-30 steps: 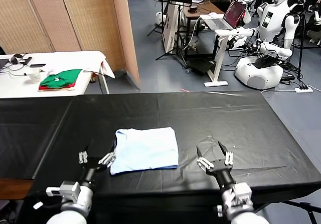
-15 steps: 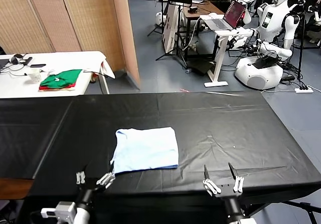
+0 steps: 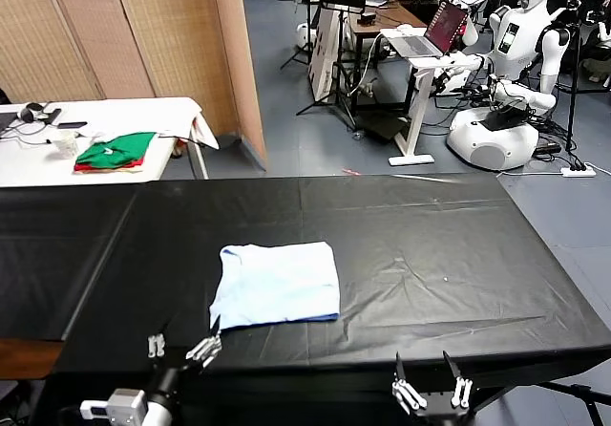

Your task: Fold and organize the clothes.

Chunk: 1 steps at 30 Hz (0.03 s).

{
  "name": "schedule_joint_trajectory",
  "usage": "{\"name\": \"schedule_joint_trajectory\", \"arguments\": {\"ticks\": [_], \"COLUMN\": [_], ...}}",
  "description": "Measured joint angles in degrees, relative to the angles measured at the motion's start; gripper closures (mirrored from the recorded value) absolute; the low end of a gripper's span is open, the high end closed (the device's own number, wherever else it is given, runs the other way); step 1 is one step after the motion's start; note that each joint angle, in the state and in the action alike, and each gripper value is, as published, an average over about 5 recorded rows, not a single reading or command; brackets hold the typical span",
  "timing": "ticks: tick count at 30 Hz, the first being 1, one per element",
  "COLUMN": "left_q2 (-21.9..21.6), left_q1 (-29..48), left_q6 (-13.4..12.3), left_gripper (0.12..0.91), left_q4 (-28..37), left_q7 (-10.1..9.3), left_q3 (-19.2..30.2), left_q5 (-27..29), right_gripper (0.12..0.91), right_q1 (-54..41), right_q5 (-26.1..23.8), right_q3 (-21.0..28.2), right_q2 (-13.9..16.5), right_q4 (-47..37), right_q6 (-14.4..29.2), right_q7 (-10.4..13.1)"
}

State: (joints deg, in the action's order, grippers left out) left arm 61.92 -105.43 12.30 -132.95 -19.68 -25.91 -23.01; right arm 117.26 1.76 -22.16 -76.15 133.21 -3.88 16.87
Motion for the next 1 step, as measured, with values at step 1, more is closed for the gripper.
{"name": "schedule_joint_trajectory", "arguments": {"ticks": [1], "left_q2": [0.0], "left_q1": [0.0], "left_q6": [0.0], "left_gripper": [0.123], "left_q4": [0.0], "left_q7": [0.01], "left_q3": [0.0], "left_q5": [0.0], "right_gripper": [0.118], "right_q1": [0.1], "right_q5": [0.0], "right_q3": [0.0], "right_q2": [0.0], "right_q4": [0.0], "right_q6": [0.0], "right_q7": [0.0]}}
